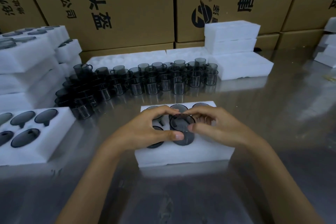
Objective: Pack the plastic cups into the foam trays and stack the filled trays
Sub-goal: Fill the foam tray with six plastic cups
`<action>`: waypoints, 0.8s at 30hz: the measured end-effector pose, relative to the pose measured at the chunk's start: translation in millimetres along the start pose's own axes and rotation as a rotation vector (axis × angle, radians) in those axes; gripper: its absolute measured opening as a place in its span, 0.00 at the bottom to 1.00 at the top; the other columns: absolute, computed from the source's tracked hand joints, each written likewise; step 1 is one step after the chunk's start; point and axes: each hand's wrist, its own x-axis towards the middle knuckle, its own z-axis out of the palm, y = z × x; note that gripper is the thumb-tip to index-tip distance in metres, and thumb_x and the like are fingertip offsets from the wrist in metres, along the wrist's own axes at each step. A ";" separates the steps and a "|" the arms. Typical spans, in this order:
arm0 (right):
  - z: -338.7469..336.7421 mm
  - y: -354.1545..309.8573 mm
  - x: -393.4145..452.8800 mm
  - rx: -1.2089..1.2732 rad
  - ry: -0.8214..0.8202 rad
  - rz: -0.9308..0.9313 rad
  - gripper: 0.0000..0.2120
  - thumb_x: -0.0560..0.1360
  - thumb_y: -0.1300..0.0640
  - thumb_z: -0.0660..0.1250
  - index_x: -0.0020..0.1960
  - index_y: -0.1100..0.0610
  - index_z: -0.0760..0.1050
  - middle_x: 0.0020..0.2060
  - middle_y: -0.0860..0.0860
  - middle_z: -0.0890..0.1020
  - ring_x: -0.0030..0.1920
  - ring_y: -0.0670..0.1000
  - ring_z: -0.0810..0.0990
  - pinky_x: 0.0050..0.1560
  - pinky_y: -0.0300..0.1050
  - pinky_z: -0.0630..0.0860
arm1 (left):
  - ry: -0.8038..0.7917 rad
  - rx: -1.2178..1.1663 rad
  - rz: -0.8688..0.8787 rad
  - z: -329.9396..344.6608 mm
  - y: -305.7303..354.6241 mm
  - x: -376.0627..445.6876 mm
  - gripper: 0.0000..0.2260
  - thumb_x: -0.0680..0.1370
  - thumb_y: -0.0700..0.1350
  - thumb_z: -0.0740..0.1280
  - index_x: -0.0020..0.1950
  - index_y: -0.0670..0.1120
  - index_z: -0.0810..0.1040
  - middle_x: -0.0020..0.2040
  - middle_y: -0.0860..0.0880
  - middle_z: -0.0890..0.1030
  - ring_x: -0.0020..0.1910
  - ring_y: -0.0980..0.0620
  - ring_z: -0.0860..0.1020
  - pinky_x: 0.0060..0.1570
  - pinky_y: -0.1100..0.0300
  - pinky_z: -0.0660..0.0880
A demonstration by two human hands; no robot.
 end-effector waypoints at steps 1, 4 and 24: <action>-1.5 0.7 0.2 0.026 -0.006 0.001 0.10 0.72 0.53 0.75 0.52 0.43 0.82 0.39 0.48 0.76 0.38 0.45 0.71 0.40 0.36 0.69 | -0.007 0.009 -0.003 0.9 -0.4 0.2 0.25 0.65 0.58 0.76 0.61 0.58 0.78 0.63 0.64 0.77 0.63 0.67 0.73 0.63 0.69 0.69; -2.5 2.5 -0.5 0.024 -0.014 0.005 0.10 0.73 0.56 0.75 0.53 0.46 0.83 0.39 0.47 0.76 0.38 0.43 0.72 0.40 0.32 0.68 | -0.031 0.000 -0.008 1.4 -2.4 0.6 0.25 0.64 0.59 0.76 0.59 0.59 0.78 0.63 0.65 0.77 0.62 0.71 0.73 0.59 0.75 0.68; -7.3 23.8 4.2 -0.043 0.069 0.257 0.50 0.58 0.32 0.76 0.75 0.33 0.59 0.79 0.36 0.52 0.79 0.42 0.50 0.77 0.51 0.56 | -0.069 0.124 -0.359 -1.4 -11.4 7.7 0.57 0.55 0.73 0.70 0.78 0.67 0.46 0.80 0.61 0.37 0.76 0.60 0.32 0.76 0.49 0.42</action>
